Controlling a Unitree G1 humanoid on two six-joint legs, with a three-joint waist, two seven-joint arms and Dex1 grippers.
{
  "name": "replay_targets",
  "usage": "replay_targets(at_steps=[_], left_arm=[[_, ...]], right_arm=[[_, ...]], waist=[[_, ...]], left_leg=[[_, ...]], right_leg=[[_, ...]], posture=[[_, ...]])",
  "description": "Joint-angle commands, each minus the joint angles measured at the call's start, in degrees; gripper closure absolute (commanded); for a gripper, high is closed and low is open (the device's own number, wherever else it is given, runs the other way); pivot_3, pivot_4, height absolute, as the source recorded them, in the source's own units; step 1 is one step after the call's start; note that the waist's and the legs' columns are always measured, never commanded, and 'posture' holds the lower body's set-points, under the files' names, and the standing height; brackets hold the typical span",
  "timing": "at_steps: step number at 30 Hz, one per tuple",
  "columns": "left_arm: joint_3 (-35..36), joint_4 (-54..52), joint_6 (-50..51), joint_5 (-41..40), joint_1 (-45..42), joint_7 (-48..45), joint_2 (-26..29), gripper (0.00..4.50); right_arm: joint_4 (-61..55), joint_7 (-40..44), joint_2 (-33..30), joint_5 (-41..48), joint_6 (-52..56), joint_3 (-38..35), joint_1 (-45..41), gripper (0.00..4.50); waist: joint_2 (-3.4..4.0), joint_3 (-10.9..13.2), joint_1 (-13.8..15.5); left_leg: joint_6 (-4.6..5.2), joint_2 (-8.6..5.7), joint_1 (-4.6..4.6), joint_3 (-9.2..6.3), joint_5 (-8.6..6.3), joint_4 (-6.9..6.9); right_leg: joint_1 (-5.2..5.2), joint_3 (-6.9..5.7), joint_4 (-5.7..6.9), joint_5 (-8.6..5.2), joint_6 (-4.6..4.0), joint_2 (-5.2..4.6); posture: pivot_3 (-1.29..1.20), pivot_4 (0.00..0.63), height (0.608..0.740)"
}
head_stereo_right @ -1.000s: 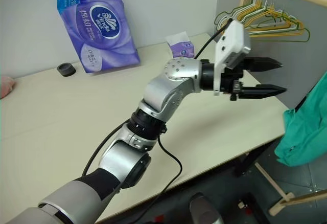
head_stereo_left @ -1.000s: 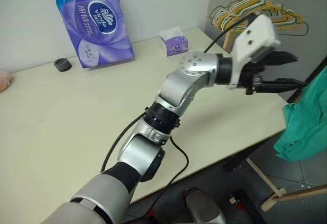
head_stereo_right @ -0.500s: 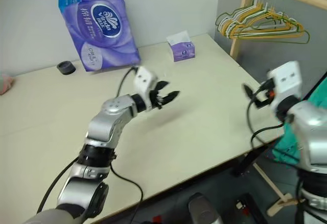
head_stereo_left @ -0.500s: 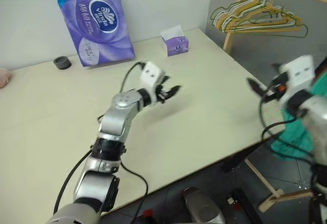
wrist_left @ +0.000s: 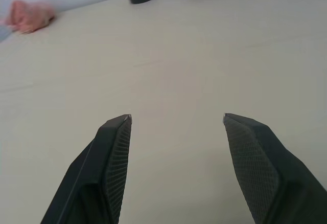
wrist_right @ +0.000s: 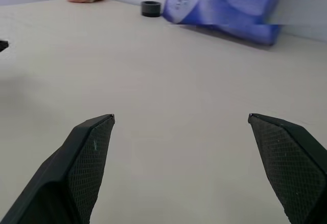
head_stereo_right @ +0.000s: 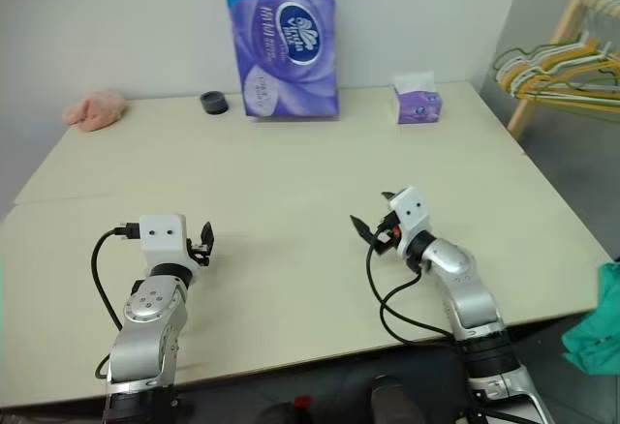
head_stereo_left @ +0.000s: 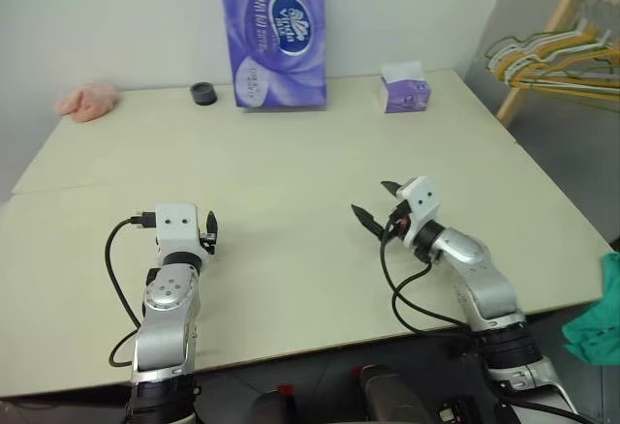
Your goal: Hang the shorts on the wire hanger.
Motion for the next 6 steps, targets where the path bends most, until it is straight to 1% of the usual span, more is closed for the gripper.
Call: replay_targets(at_steps=[1,4,6], left_arm=[[-0.06,-1.58,-0.98,-0.29,-1.32,0.92,-0.36,1.49],[0.31,-0.48,-0.68,-1.88,-2.05,0.12,-0.45,1.49],[0.49,0.41,-0.97,-2.59,-2.58,-0.34,-0.09,1.49]], right_arm=[[2.50,0.43,0.97,0.28,-3.62,-1.16,-2.40,0.02],[4.53,1.13,1.33,-0.14,-5.04,-0.70,-3.18,0.02],[5.64,1.48,1.41,-0.35,-5.75,-0.41,-3.55,0.02]], waist=[[-0.02,-0.01,1.06],[-0.03,-0.02,2.24],[-0.03,-0.02,2.48]], left_leg=[[0.00,0.02,0.00,-0.02,0.00,0.01],[-0.02,0.04,0.01,-0.12,0.02,0.01],[-0.03,0.07,0.01,-0.15,0.02,0.01]], right_leg=[[0.00,-0.03,0.01,0.03,-0.04,0.00],[0.01,-0.12,0.04,0.07,-0.11,0.01],[0.01,-0.17,0.04,0.08,-0.14,0.03]], posture=[[-0.07,0.084,0.740],[-0.06,0.090,0.740],[-0.05,0.096,0.740]])
